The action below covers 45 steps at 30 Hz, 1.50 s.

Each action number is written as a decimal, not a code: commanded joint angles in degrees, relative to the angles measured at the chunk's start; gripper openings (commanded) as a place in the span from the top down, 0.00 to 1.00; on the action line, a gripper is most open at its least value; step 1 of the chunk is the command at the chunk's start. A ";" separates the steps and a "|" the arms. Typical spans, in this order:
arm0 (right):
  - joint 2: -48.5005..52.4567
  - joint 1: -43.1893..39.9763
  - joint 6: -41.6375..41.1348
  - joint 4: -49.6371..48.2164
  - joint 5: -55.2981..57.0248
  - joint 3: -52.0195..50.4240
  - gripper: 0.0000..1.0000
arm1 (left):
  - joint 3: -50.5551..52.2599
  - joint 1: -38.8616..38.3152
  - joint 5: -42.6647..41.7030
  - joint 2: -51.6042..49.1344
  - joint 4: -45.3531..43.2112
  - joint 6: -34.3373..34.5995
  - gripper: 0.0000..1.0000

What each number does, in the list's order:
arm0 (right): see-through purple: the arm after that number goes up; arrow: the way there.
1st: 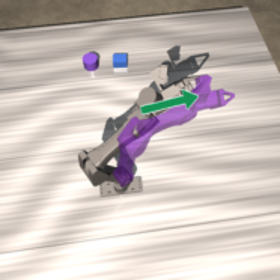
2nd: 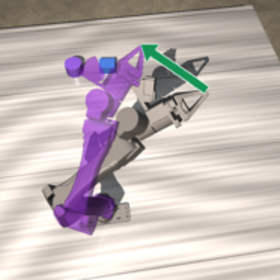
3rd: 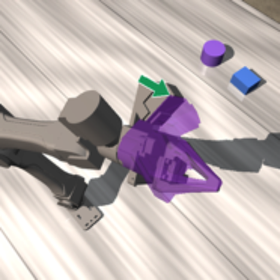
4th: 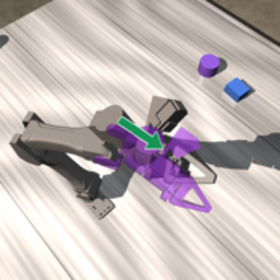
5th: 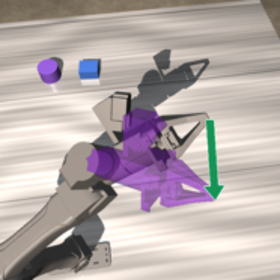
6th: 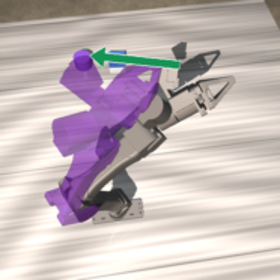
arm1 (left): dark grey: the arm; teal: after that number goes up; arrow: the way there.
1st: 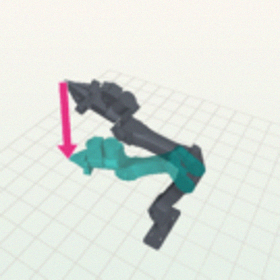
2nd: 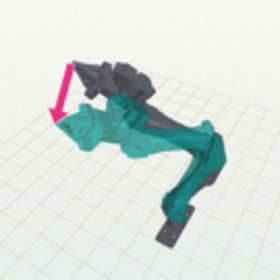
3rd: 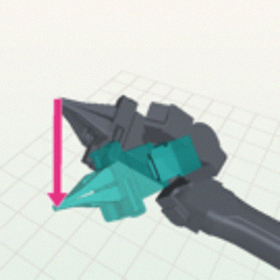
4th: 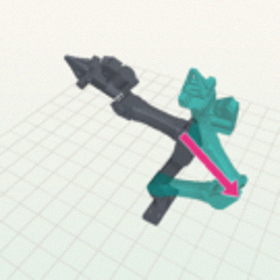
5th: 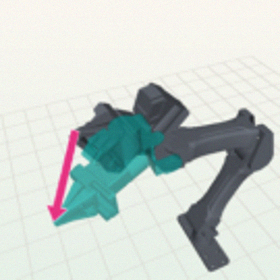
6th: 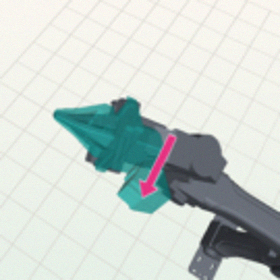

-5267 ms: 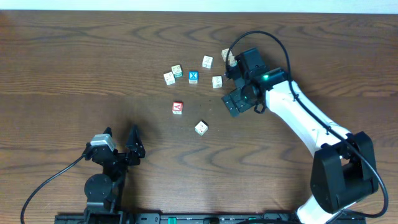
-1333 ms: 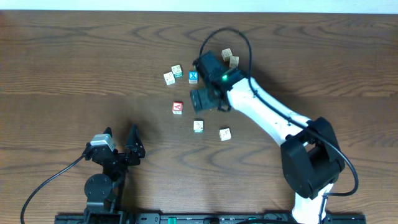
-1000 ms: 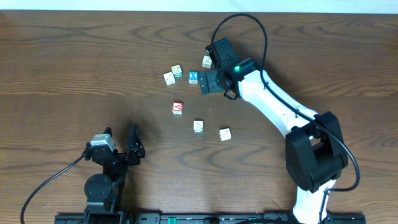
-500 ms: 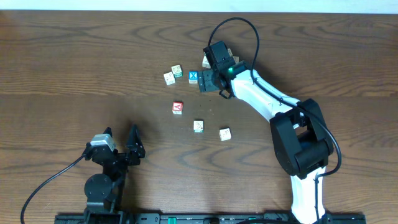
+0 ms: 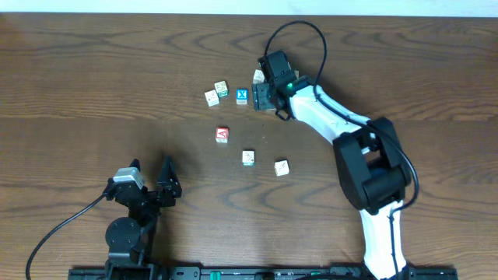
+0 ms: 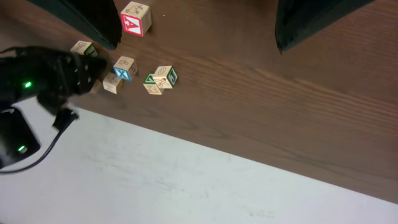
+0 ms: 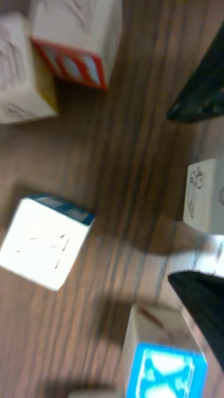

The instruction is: Lift 3 blocks

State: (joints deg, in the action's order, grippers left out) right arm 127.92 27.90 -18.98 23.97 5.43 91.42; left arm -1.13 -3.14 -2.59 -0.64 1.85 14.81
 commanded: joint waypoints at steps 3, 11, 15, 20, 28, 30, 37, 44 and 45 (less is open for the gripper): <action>0.63 -0.28 -0.70 -0.83 0.76 0.83 0.38 | 0.90 0.22 1.79 0.31 2.32 -0.11 0.21; 0.61 -0.28 -0.70 -0.59 0.76 0.83 0.60 | 0.90 0.22 1.79 0.31 2.32 -0.11 0.21; 0.33 -0.28 -0.70 0.79 0.76 0.85 0.66 | 0.90 0.22 1.79 0.31 2.32 -0.11 0.21; -1.11 -0.28 -0.68 3.58 1.55 0.85 0.72 | 0.90 0.22 1.79 0.31 2.32 -0.11 0.20; -7.69 -0.28 -0.66 10.43 5.14 0.85 0.78 | 0.90 0.24 1.79 0.31 2.32 -0.11 0.21; -9.70 -0.28 -0.68 13.18 5.77 0.85 0.79 | 0.90 0.24 1.79 0.31 2.32 -0.11 0.20; -12.92 -0.28 -0.72 25.31 7.21 0.85 0.89 | 0.90 0.22 1.79 0.31 2.32 -0.11 0.21; -12.90 -0.26 -5.84 38.36 7.21 -0.04 0.99 | 0.90 0.22 1.79 0.31 2.32 -0.11 0.21; -12.90 -0.22 -6.14 38.75 7.19 -0.57 0.99 | 0.90 0.22 1.79 0.31 2.32 -0.11 0.21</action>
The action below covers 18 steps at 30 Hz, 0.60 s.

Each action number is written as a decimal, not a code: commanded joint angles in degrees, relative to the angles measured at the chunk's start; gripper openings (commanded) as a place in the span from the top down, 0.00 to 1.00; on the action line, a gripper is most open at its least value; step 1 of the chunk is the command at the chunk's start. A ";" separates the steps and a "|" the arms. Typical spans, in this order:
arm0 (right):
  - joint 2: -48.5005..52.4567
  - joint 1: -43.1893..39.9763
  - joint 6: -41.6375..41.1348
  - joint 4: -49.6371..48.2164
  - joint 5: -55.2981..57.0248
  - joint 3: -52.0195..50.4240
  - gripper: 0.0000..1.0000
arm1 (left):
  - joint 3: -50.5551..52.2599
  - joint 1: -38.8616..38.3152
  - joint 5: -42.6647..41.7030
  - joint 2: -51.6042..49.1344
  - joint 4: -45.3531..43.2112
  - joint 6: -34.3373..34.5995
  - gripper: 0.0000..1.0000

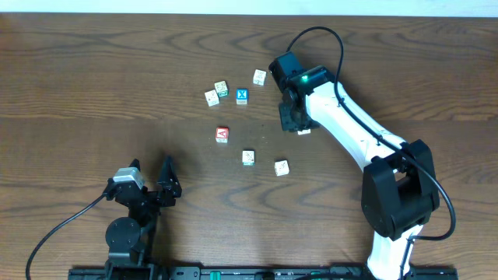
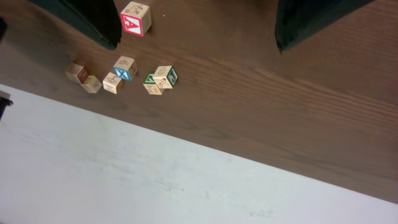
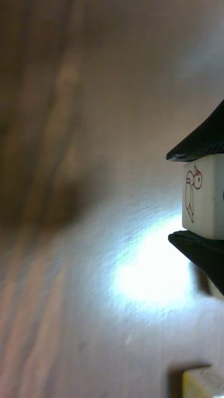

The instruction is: Lift 3 blocks

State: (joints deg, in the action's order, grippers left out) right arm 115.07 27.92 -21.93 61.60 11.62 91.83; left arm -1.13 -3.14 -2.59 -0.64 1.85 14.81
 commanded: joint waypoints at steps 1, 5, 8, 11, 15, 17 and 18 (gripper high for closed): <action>-0.04 -0.24 -3.39 1.16 1.01 -1.70 0.99 | 0.90 0.22 1.79 0.31 2.32 -0.11 0.21; -0.04 -0.17 -4.50 1.03 -0.63 -5.62 0.99 | 0.90 0.24 1.79 0.31 2.32 -0.11 0.21; -0.07 0.04 -5.49 0.55 -3.37 -9.68 0.99 | 0.90 0.22 1.79 0.31 2.32 -0.11 0.21; -0.07 0.68 -5.57 -3.26 -5.46 -14.47 0.99 | 0.90 0.22 1.79 0.31 2.32 -0.11 0.21; -0.07 1.84 -8.61 -10.99 -6.16 -21.40 0.99 | 0.90 0.22 1.79 0.31 2.32 -0.11 0.21; -0.07 2.43 -9.92 -15.21 -6.40 -24.59 0.99 | 0.90 0.24 1.79 0.31 2.32 -0.11 0.21; -0.07 2.67 -10.54 -16.68 -6.45 -25.79 0.99 | 0.90 0.22 1.79 0.31 2.32 -0.11 0.20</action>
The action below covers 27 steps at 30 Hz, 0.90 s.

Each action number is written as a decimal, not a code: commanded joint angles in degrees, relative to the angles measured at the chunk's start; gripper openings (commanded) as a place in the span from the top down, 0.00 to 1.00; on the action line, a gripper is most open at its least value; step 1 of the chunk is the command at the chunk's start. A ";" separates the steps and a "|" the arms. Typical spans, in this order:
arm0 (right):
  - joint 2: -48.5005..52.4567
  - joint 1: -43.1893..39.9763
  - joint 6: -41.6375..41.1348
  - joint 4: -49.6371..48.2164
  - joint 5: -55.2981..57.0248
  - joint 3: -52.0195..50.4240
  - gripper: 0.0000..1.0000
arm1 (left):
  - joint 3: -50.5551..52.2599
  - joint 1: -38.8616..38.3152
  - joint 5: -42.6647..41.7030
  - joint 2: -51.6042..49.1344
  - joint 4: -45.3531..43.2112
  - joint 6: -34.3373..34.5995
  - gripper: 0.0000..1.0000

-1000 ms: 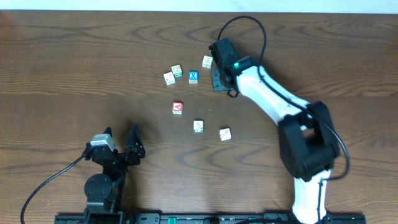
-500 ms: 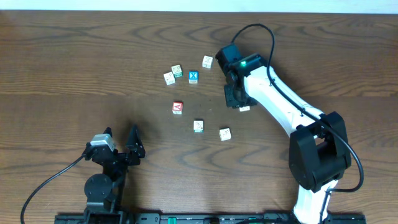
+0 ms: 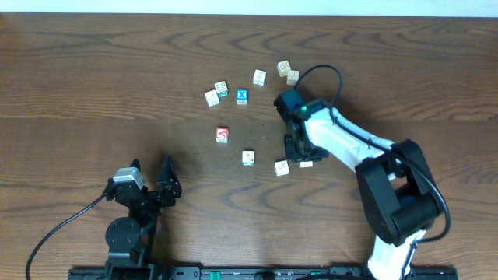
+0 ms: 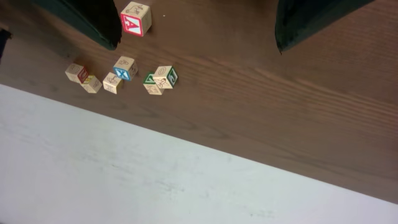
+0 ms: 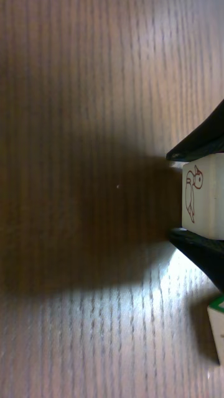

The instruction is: Lift 3 blocks

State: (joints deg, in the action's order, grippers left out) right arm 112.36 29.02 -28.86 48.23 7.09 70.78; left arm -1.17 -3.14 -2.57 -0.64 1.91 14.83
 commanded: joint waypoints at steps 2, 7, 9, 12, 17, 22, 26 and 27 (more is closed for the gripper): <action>2.64 2.16 -3.91 -6.40 -2.03 -6.95 0.99 | 0.94 0.22 1.75 0.31 2.25 -0.13 0.21; 2.64 3.87 -3.89 -8.13 -2.03 -9.60 0.99 | 0.94 0.22 1.77 0.31 2.25 -0.13 0.20; 2.64 4.17 -3.89 -7.93 -2.03 -9.68 0.99 | 0.94 0.22 1.77 0.31 2.25 -0.13 0.20; 2.62 4.48 -3.89 -7.96 -2.03 -9.68 0.95 | 0.94 0.22 1.77 0.31 2.25 -0.13 0.20; 2.62 4.46 -3.89 -7.65 -2.01 -9.68 0.75 | 0.94 0.22 1.77 0.31 2.25 -0.13 0.20; 2.56 4.42 -3.91 -7.54 -2.03 -9.66 0.74 | 0.94 0.22 1.77 0.31 2.25 -0.13 0.20; 2.10 4.42 -3.89 -7.52 -1.99 -9.66 0.65 | 0.94 0.22 1.77 0.31 2.25 -0.13 0.21; 1.81 4.42 -3.89 -7.50 -1.99 -9.66 0.64 | 0.94 0.22 1.77 0.31 2.25 -0.13 0.20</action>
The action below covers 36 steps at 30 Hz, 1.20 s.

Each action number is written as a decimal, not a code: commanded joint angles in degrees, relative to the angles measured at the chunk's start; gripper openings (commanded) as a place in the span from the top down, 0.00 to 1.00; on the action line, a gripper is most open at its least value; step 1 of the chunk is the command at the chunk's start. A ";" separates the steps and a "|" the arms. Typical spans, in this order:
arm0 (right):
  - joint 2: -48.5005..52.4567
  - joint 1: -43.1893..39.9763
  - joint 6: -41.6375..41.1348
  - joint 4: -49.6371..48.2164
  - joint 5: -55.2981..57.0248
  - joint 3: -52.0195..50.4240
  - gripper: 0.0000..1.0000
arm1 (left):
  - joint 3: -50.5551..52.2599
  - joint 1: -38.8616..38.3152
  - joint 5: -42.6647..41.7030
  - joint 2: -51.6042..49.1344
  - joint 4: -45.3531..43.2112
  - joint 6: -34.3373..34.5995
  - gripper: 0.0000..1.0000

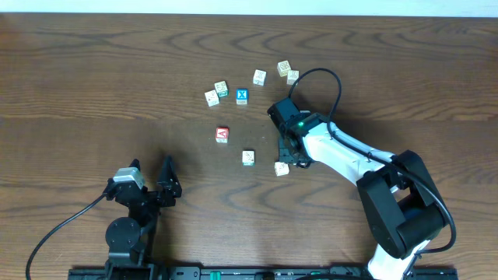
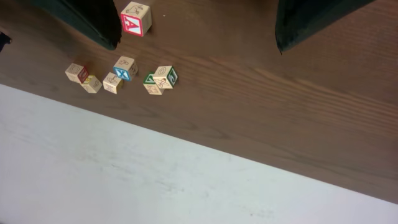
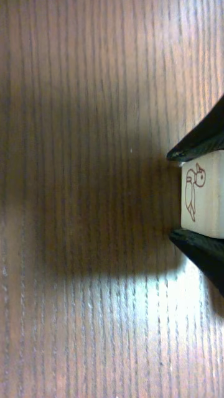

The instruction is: Lift 3 blocks

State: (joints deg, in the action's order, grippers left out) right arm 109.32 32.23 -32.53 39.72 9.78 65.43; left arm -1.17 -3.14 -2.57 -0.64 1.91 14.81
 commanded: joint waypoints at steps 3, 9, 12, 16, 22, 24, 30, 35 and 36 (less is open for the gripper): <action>3.58 1.20 -0.22 1.40 -4.68 -4.31 0.62 | 0.94 0.22 1.77 0.31 2.25 -0.11 0.20; -1.42 1.18 -0.17 2.16 -3.06 -4.31 0.47 | 0.94 0.22 1.77 0.31 2.25 -0.11 0.21; -4.63 1.07 -0.15 2.12 -1.77 -4.17 0.41 | 0.94 0.22 1.77 0.31 2.25 -0.11 0.21; -8.85 0.02 0.98 2.08 -1.42 -3.23 0.35 | 0.94 0.22 1.77 0.31 2.25 -0.11 0.21; -13.29 -2.89 2.45 2.62 -1.05 -1.51 0.30 | 0.94 0.22 1.77 0.31 2.25 -0.11 0.20; -14.29 -3.89 3.50 3.65 -1.09 -0.87 0.29 | 0.94 0.22 1.77 0.31 2.25 -0.11 0.21; -16.02 -5.40 4.39 10.12 -3.30 0.22 0.54 | 0.94 0.24 1.79 0.31 2.23 -0.11 0.20; -16.06 -3.96 2.47 18.18 -5.77 0.20 0.93 | 0.94 0.22 1.79 0.31 2.23 -0.11 0.21; -16.09 -3.54 1.99 19.19 -5.79 0.20 0.99 | 0.94 0.22 1.79 0.26 2.21 -0.11 0.20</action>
State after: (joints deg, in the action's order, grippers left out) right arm 94.26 27.57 -29.04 57.47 5.17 64.79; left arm -1.17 -3.14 -2.57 -0.64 1.89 14.81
